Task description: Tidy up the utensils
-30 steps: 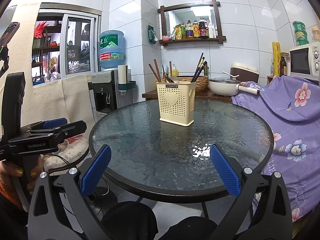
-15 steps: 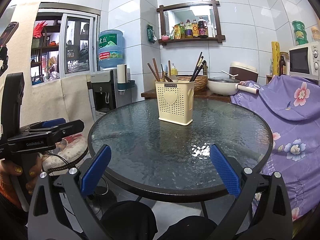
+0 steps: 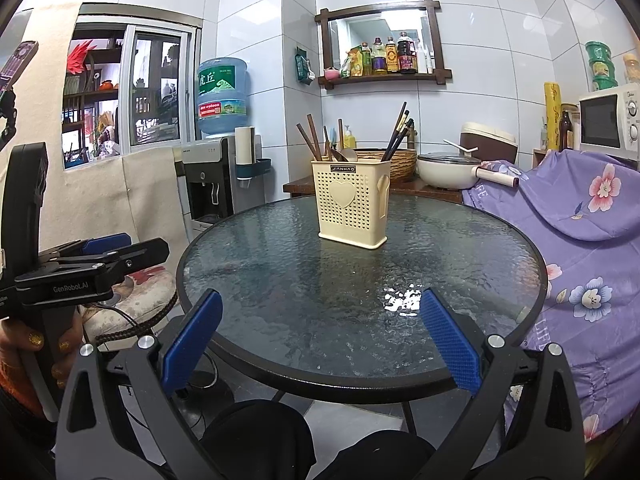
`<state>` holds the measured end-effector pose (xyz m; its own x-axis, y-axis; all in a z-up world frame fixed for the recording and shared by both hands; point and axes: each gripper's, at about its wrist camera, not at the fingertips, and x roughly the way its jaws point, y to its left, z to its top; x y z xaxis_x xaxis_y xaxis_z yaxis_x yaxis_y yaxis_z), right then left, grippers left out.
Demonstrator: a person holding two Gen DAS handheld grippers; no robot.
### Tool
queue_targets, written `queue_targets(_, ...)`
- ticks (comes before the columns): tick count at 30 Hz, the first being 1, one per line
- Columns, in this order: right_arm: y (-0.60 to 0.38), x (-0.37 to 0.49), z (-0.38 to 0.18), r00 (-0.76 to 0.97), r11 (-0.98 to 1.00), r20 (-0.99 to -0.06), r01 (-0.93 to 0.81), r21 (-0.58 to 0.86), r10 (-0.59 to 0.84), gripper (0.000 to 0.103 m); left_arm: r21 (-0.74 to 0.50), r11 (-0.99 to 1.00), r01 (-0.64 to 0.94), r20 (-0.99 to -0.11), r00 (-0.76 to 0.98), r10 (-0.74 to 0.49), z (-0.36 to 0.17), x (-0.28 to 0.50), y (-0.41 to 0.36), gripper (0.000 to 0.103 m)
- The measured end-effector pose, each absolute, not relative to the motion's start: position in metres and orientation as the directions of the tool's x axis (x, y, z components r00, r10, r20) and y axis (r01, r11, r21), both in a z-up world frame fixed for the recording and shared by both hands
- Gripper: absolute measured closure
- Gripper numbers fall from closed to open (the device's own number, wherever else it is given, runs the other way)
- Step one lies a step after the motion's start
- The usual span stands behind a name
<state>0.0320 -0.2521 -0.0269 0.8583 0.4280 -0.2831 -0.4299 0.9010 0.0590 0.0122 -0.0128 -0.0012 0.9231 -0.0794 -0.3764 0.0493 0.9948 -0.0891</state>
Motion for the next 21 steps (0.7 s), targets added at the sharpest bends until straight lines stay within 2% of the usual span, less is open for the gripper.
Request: queue_targets(21, -0.2524, 0.0325, -0.0285, 0.855, 0.899, -0.288, -0.435, 0.057, 0.432, 0.006, -0.091, 0.994, 0.055, -0.38, 0.921, -0.086, -0.0027, 0.0122, -0.0126, 0.006)
